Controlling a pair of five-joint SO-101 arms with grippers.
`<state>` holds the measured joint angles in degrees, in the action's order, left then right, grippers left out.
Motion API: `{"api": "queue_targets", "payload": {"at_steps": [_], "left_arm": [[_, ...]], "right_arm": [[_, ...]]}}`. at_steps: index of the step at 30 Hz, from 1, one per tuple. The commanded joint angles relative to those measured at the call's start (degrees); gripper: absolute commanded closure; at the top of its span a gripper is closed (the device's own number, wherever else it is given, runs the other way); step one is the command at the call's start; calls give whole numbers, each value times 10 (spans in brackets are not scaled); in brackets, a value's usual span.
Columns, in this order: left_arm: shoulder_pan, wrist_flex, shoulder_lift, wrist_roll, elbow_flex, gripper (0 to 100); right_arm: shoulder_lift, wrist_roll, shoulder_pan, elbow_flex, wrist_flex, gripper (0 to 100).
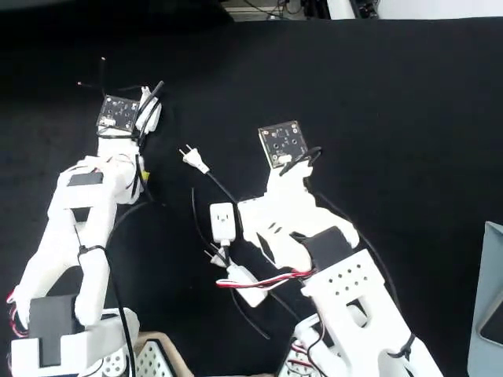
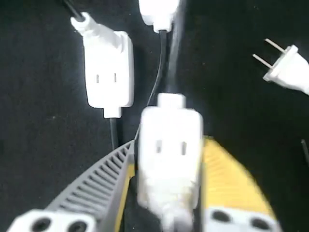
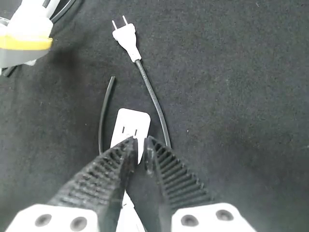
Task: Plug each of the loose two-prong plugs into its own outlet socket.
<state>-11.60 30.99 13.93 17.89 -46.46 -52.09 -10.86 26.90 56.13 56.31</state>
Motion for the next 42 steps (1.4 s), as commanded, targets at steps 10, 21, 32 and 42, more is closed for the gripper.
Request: {"api": "queue_targets", "payload": {"at_steps": [10, 21, 32, 42], "left_arm": [[-51, 179, 178, -41, 46, 626], [-53, 260, 477, -83, -138, 626], [-86, 258, 622, -106, -284, 626], [-85, 258, 690, -104, -360, 626]], "right_arm": [[-8, 14, -4, 29, -59, 962], [131, 38, -4, -55, -58, 884], [404, 39, 58, -239, -70, 892], [562, 88, 56, -299, -148, 892]]}}
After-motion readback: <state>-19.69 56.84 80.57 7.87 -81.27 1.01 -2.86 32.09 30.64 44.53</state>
